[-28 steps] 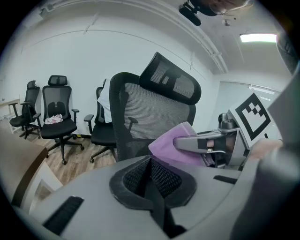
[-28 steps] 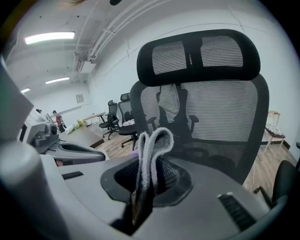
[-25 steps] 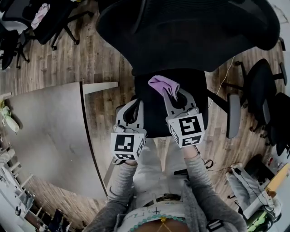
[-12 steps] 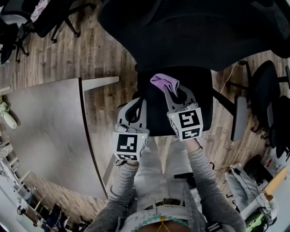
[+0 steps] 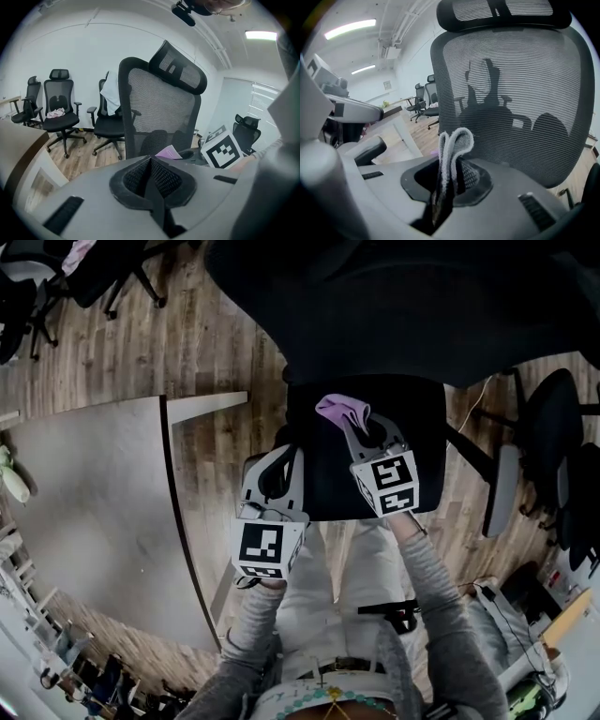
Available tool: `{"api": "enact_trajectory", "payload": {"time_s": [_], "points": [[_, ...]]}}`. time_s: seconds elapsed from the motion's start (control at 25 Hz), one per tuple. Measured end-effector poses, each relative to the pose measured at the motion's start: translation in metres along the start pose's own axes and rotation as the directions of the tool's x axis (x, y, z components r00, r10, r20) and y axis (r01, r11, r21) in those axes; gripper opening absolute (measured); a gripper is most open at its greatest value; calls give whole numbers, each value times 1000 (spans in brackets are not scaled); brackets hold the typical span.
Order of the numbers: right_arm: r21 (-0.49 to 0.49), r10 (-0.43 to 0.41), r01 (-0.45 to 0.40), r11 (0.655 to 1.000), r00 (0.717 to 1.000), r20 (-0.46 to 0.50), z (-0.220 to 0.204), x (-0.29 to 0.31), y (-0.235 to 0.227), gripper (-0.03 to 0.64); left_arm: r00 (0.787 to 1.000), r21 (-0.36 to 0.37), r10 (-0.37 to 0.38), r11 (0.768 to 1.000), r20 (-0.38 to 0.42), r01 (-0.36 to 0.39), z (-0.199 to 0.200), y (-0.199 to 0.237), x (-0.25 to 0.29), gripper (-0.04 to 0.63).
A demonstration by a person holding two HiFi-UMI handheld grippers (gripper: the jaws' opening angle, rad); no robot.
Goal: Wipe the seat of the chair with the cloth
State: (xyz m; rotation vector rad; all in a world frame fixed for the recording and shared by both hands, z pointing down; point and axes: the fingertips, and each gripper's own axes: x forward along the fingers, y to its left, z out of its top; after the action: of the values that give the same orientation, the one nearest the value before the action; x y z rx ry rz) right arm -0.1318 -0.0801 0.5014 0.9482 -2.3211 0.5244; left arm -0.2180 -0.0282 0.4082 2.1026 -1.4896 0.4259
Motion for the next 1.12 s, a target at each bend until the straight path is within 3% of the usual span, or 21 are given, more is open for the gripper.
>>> {"api": "enact_trajectory", "payload": {"time_s": [0.24, 0.36, 0.84, 1.12], "points": [[-129, 95, -101, 987, 994, -50, -17, 14, 5, 51, 1000, 14, 16, 1000, -1, -16, 0, 6, -3, -1], [-149, 80, -90, 985, 994, -70, -27, 26, -3, 51, 999, 51, 35, 998, -8, -34, -2, 10, -5, 0], [-13, 2, -3, 1000, 993, -119, -65, 74, -18, 51, 996, 144, 68, 988, -53, -60, -16, 13, -12, -1], [10, 12, -11, 1000, 990, -139, -73, 100, 0, 51, 993, 274, 94, 959, -67, -72, -14, 21, -17, 0]]}}
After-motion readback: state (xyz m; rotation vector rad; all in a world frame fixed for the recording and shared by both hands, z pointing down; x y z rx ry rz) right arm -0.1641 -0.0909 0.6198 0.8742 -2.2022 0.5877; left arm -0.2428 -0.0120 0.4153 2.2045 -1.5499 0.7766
